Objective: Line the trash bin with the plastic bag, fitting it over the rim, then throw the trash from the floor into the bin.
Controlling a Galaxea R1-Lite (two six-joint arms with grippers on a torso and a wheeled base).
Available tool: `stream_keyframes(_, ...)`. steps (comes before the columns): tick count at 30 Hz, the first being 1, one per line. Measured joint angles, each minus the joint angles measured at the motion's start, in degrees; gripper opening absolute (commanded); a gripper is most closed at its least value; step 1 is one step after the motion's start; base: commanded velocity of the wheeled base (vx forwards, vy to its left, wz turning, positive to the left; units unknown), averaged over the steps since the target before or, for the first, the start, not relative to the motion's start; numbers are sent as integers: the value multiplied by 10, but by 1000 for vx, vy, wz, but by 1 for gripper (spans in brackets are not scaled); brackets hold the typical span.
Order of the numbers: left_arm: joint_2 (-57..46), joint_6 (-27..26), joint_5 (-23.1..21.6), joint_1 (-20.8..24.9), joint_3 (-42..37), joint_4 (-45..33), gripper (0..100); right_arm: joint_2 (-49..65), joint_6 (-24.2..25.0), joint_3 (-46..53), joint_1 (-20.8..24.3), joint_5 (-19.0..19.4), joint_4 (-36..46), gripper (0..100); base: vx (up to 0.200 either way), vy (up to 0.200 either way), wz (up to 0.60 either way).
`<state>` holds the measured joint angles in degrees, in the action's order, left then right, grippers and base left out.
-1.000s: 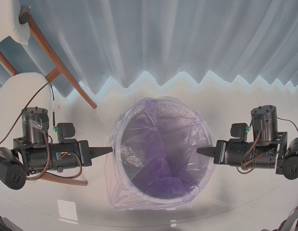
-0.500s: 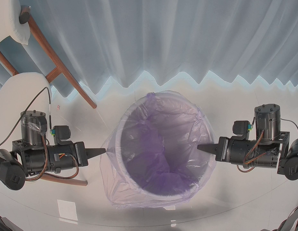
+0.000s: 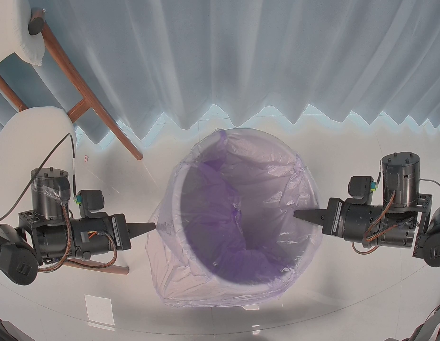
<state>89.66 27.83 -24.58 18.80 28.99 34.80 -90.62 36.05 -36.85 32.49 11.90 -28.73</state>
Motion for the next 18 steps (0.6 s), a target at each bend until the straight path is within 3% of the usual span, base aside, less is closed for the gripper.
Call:
stream_keyframes(1,0,0,0,0,-1,2,0,0,0,0,0,0,0,0,0,0,0)
stream_keyframes(2,-1,0,0,1,-3,5,100,0,0,0,0,0,0,0,0,0,0)
stream_keyframes(9,-7,1,1,8,-40,36,100,0,-5,3,-3,-3,0,0,0,0,0)
stream_keyframes(18,-23,2,2,5,-63,42,100,-9,-10,20,-41,-12,1,0,0,0,0)
